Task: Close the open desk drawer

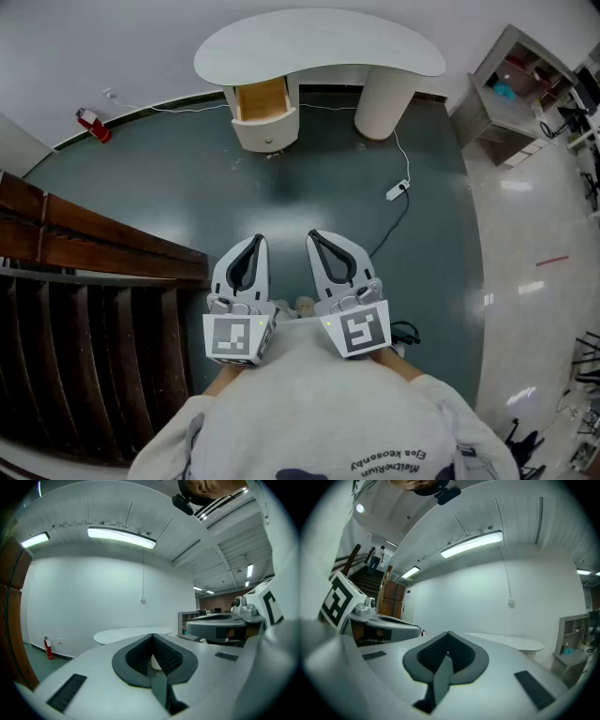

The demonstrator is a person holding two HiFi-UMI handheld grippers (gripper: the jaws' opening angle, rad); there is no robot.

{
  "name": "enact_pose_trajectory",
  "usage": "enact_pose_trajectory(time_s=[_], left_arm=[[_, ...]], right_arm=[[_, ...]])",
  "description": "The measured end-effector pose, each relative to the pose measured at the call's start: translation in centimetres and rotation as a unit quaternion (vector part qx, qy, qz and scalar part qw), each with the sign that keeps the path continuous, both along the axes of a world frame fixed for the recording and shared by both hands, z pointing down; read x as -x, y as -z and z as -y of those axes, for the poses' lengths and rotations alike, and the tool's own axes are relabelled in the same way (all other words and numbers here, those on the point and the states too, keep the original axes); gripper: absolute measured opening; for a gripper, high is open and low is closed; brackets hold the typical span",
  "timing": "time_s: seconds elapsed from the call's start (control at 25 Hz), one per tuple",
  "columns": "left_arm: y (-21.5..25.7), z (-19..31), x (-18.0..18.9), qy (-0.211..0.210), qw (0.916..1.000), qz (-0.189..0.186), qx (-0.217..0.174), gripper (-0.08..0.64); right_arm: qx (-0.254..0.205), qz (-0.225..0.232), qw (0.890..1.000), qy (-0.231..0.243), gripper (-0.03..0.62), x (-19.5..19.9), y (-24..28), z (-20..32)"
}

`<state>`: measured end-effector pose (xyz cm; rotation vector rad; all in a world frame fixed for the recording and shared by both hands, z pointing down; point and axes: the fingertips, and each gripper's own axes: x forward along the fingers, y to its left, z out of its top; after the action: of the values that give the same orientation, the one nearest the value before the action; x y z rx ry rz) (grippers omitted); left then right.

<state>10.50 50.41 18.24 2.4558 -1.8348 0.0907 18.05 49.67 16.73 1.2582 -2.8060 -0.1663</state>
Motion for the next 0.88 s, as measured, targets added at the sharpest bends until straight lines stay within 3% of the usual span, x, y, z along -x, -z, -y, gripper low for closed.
enact_pose_trajectory(time_s=[0.44,0.88], left_arm=[[-0.2,0.2,-0.1,0.005,0.9997,0.021,0.010,0.011],[-1.3,3.9,1.9,0.004,0.9997,-0.007,0.025,0.009]], right_arm=[[0.007,0.009,1.000,0.014,0.017,0.5,0.1,0.5],[0.048,0.029,0.998,0.023,0.017,2.7,-1.3,4.0]])
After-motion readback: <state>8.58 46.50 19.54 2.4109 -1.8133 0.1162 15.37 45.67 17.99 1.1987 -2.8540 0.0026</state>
